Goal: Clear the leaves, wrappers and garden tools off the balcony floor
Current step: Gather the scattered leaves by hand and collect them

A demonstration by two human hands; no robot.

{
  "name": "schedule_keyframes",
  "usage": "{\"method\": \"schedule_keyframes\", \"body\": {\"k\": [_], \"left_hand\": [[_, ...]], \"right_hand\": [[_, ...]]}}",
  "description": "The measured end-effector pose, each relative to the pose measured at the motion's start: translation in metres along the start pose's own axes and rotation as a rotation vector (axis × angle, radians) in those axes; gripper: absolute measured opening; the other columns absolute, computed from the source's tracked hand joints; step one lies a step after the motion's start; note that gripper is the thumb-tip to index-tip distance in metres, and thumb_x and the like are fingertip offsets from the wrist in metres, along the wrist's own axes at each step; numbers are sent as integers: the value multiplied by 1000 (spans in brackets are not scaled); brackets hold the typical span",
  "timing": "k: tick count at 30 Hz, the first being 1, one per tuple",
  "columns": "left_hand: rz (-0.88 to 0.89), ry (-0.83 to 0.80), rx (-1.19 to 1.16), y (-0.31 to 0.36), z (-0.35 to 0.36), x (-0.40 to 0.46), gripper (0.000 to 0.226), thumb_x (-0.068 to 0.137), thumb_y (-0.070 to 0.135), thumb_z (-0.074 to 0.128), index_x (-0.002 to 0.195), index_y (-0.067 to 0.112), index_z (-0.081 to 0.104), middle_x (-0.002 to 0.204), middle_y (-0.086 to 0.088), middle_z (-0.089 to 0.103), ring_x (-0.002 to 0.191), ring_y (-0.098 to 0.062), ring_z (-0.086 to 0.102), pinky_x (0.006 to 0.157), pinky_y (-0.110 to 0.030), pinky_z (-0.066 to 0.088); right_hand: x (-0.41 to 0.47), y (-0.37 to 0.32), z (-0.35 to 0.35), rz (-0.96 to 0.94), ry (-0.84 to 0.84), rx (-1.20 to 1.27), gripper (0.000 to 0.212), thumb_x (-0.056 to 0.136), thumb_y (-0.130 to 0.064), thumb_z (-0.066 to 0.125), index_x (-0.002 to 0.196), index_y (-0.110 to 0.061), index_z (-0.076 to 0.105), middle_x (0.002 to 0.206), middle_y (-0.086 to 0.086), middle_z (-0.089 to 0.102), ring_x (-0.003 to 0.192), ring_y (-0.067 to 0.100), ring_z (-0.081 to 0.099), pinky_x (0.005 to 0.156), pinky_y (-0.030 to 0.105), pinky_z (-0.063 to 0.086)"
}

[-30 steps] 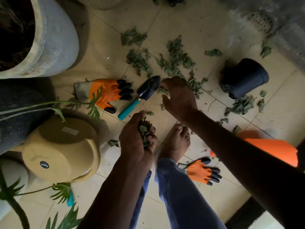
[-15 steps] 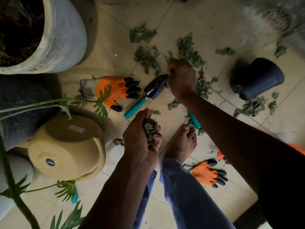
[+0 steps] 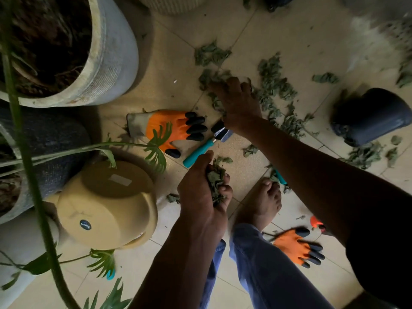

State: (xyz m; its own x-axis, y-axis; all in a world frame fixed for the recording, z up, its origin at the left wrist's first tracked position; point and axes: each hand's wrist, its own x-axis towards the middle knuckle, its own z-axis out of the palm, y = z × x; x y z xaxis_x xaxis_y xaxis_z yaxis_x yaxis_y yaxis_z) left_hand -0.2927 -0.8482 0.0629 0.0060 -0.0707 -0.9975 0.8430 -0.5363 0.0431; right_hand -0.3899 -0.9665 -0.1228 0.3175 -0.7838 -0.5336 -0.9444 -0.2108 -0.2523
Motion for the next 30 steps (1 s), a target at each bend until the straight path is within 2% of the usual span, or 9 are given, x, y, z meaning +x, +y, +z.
{"method": "schedule_keyframes", "body": {"k": [5,12,17,20,23,25,27,28,30], "left_hand": [[-15,11,-15,4,-2,2,25,95,26,66,117,16,59,83,-5,50,60,-10,48,35,-13,34],[-21,26,-37,5,-3,0,26,94,27,68,117,17,62,77,-3,52,59,-9,49,35,-13,34],[-77,-10,-96,2,-5,-3,15,95,28,66,98,16,57,72,-2,53,57,-9,52,36,-13,38],[-97,-10,-87,-2,-3,-4,21,98,29,63,82,17,56,67,-1,53,55,-10,52,37,-13,40],[-89,-12,-51,-8,2,-5,21,98,28,63,81,18,57,67,-2,55,58,-12,53,38,-16,42],[-74,-50,-19,-12,6,-7,16,98,28,60,87,16,62,78,-5,61,64,-14,56,46,-17,44],[-47,-98,13,-16,8,-10,21,101,27,54,110,11,66,103,-14,68,84,-21,67,73,-24,51],[-37,-108,32,-18,8,-10,27,104,27,50,118,10,64,110,-15,68,96,-23,69,86,-28,50],[-24,-153,33,-17,8,-13,29,108,27,39,111,11,63,100,-8,67,93,-19,67,85,-28,50]], "right_hand": [[11,-15,-2,-53,11,8,97,81,7,63,157,-41,24,153,21,21,133,44,36,86,47,55],[20,-24,-1,-110,65,-51,34,88,6,55,120,-5,61,140,20,43,119,40,53,91,45,54],[-16,-17,-30,117,244,479,23,85,-3,67,104,-9,78,109,8,73,101,19,67,89,32,52],[-70,-26,-58,216,392,891,19,83,-8,77,102,-12,79,95,-7,74,85,-3,67,75,23,55],[-127,-44,-84,258,448,1124,23,84,-10,80,107,-12,77,98,-5,77,87,7,73,75,30,61],[-158,-55,-96,240,470,1157,22,84,-7,80,105,-11,77,97,-4,76,87,7,73,74,25,60],[-183,-62,-103,188,471,1070,23,83,-3,79,103,-13,77,98,-7,72,90,2,70,74,18,56],[-193,-64,-104,147,451,1004,25,82,0,77,103,-14,77,101,-6,70,94,4,68,76,21,58],[-209,-64,-103,45,408,836,29,80,5,74,105,-11,77,107,1,69,102,14,67,81,35,59]]}}
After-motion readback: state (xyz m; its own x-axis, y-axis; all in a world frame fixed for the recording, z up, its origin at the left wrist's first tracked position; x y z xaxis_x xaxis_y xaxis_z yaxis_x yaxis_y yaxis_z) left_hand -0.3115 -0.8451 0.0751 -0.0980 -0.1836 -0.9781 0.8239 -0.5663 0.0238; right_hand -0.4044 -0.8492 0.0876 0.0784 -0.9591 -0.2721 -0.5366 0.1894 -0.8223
